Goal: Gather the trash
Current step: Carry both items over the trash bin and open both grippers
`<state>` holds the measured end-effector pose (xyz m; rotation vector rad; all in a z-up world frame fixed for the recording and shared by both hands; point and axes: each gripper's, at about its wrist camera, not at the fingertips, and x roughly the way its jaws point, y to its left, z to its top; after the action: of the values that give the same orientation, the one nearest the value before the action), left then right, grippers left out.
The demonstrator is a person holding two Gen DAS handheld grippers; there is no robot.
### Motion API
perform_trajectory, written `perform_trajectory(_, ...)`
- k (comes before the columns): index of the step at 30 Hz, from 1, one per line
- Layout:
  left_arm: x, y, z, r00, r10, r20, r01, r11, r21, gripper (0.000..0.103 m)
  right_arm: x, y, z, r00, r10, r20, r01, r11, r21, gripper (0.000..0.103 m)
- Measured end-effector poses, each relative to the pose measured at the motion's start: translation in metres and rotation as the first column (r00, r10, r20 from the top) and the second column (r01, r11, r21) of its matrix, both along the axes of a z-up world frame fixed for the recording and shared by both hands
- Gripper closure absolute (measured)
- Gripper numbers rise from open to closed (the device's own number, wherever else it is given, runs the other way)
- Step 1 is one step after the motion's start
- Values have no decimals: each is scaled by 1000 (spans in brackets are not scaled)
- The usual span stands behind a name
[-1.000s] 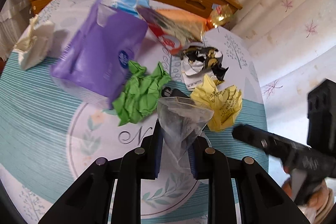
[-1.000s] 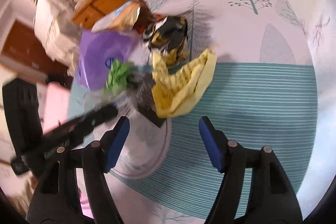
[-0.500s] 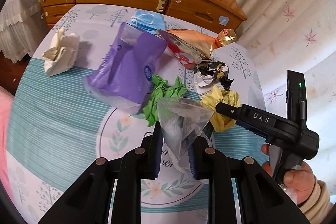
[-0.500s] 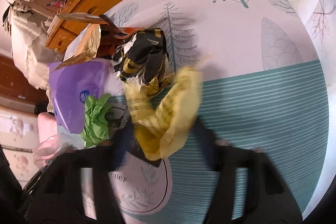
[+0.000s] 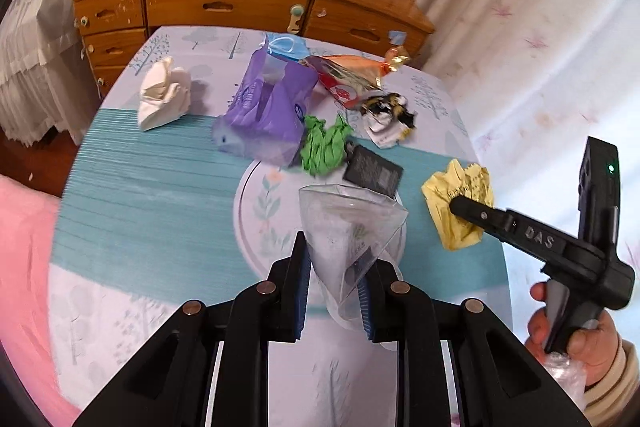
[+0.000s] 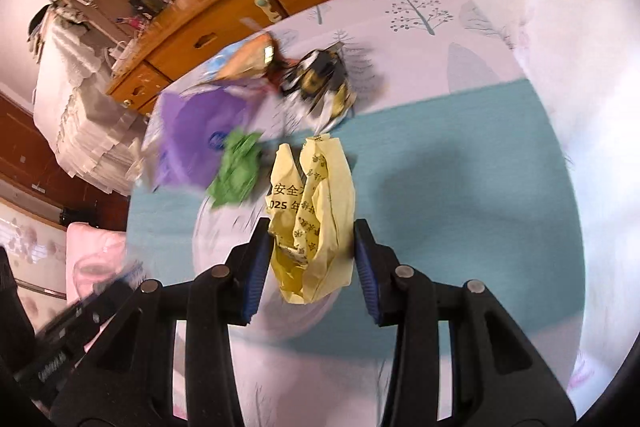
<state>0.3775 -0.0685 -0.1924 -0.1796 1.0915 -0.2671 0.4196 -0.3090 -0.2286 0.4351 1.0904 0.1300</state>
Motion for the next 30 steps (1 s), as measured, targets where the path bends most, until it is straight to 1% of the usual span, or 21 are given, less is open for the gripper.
perform_trajectory(3, -40, 17, 16, 998, -60, 23, 59, 998, 9, 82, -58, 15, 20, 999, -24, 27, 24, 1000, -12, 66)
perform_trajectory(8, -109, 48, 36, 990, -138, 41, 137, 990, 42, 82, -167, 43, 46, 992, -102, 74, 104, 994, -25, 66)
perform_trajectory(13, -177, 69, 54, 975, -207, 76, 202, 977, 71, 82, -262, 79, 58, 988, -121, 93, 125, 992, -37, 66)
perform_trajectory(16, -210, 75, 56, 970, -232, 68, 226, 971, 82, 82, -311, 98, 59, 991, -104, 88, 109, 993, -45, 66)
perform_trajectory(18, -230, 76, 53, 967, -249, 58, 244, 966, 87, 82, -339, 111, 53, 994, -82, 65, 85, 995, -53, 66)
perform_trajectory(21, -258, 74, 38, 960, -277, 40, 272, 957, 103, 82, -372, 126, 37, 998, -55, 7, 55, 997, -60, 66)
perform_trajectory(24, -280, 72, 8, 960, -281, 5, 278, 952, 125, 82, -395, 134, 16, 999, -31, -43, 29, 998, -62, 66)
perform_trajectory(27, -299, 72, -40, 962, -267, -53, 272, 951, 145, 82, -410, 139, -19, 996, -7, -86, 0, 997, -77, 66)
perform_trajectory(29, -303, 70, -72, 964, -249, -97, 261, 955, 142, 82, -412, 140, -48, 993, 11, -116, -21, 996, -88, 66)
perform_trajectory(30, -308, 70, -92, 964, -239, -119, 254, 958, 135, 82, -412, 139, -68, 991, 22, -132, -34, 995, -90, 66)
